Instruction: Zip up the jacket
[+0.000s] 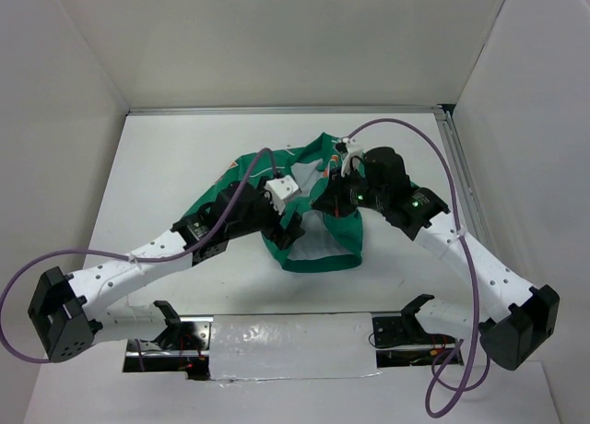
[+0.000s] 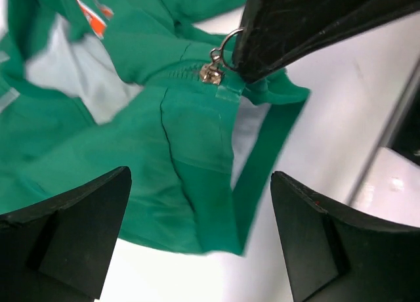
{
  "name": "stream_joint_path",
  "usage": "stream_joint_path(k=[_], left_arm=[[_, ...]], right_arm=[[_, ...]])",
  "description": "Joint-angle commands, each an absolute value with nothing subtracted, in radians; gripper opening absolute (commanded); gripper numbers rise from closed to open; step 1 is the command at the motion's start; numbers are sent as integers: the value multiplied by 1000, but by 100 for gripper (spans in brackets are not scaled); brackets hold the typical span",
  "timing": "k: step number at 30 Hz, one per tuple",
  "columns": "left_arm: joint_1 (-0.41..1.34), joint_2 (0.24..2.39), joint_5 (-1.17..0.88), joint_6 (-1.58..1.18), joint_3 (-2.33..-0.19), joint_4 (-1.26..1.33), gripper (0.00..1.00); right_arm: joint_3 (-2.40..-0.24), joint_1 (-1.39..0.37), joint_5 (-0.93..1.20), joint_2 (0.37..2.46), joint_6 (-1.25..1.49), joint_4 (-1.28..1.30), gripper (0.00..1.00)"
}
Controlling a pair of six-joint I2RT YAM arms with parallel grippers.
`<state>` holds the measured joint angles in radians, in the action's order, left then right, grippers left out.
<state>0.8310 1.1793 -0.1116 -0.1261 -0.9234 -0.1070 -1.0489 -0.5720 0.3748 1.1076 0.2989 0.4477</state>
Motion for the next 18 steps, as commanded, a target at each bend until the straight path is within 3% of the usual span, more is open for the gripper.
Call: stream_joint_path(k=[1,10,18], left_arm=[[862,1161,-29,95,-874,131,99],[879,1166,-9,238,-815,359,98],[887,1232,-6,282,-818,374,90]], right_arm=[[-1121,-551,465,1143,325,503,0],[-1137,-511,587,1169,311,508,0],[-1146,-471,666,1169,324,509,0]])
